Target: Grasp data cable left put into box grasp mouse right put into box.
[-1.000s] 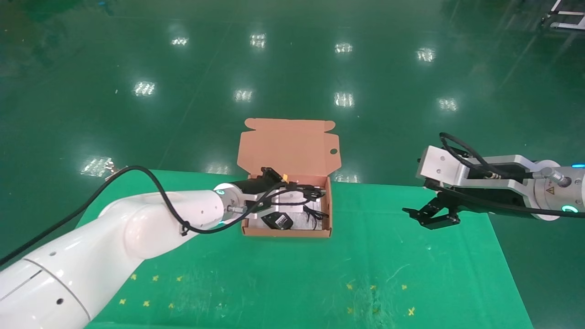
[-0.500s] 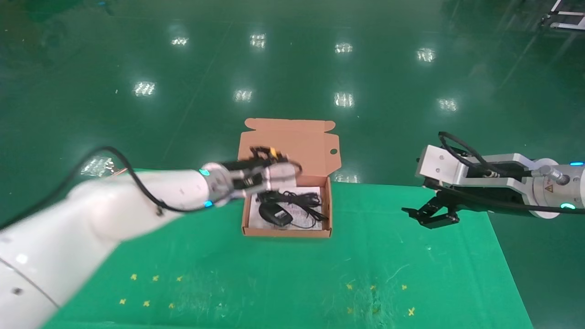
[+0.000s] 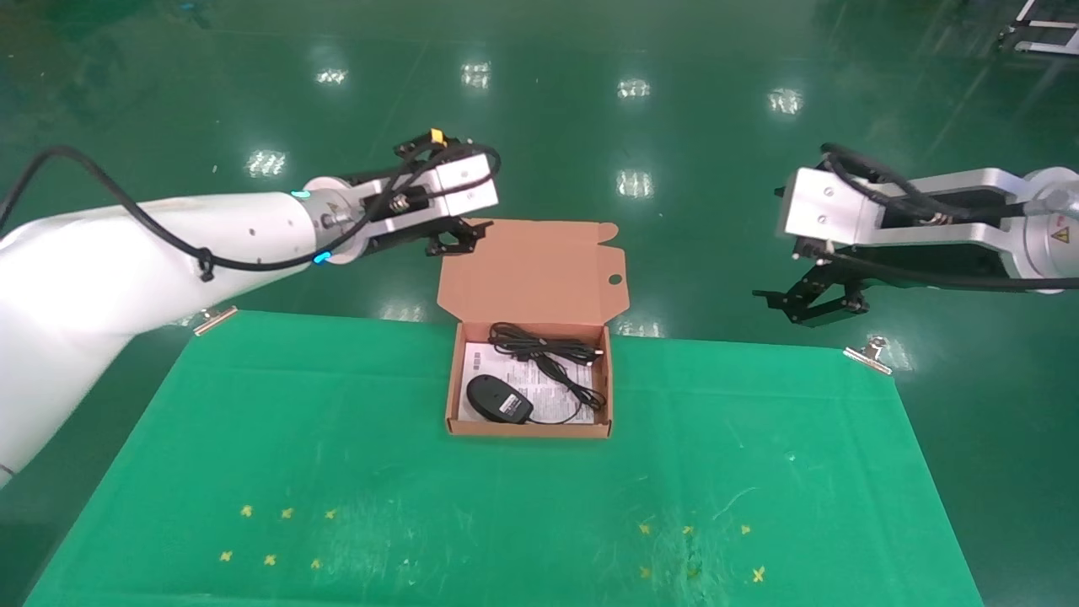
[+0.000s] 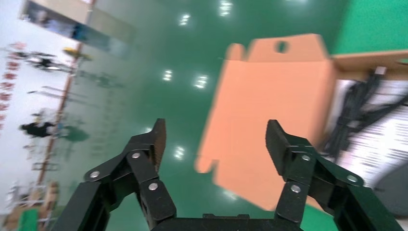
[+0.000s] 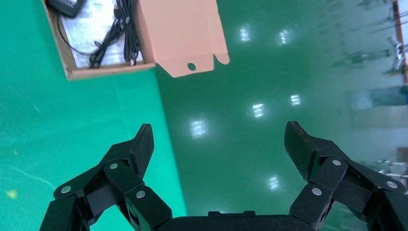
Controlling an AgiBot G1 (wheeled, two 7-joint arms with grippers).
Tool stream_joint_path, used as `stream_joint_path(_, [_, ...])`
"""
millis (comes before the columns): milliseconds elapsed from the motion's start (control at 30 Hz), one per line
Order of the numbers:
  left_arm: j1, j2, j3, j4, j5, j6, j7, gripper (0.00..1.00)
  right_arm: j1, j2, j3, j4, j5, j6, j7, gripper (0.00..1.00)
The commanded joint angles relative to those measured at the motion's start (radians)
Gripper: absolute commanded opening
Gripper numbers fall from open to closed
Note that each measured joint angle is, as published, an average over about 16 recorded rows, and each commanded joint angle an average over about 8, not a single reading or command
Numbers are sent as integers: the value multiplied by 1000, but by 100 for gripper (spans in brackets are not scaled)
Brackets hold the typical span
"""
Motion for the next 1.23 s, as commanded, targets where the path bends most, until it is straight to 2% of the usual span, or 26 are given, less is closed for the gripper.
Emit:
stream_joint_path(33, [-21, -6, -7, 5, 6, -4, -8, 100, 28, -6, 6, -1, -10, -20, -14, 100])
stream_joint_path(233, [-35, -7, -11, 14, 11, 2, -18, 100, 55, -18, 4, -4, -22, -60, -27, 100])
stream_joint_path(400, [-13, -32, -38, -5, -36, 45, -18, 100, 25, -19, 44, -6, 1, -88, -35, 100])
stream_joint_path(1133, [216, -277, -301, -198, -500, 441, -17, 100, -388, -6, 546, -22, 317, -371, -142, 100])
stream_joint_path(1233, [232, -295, -319, -211, -533, 468, -17, 100, -417, -5, 581, -23, 339, -391, -149, 100])
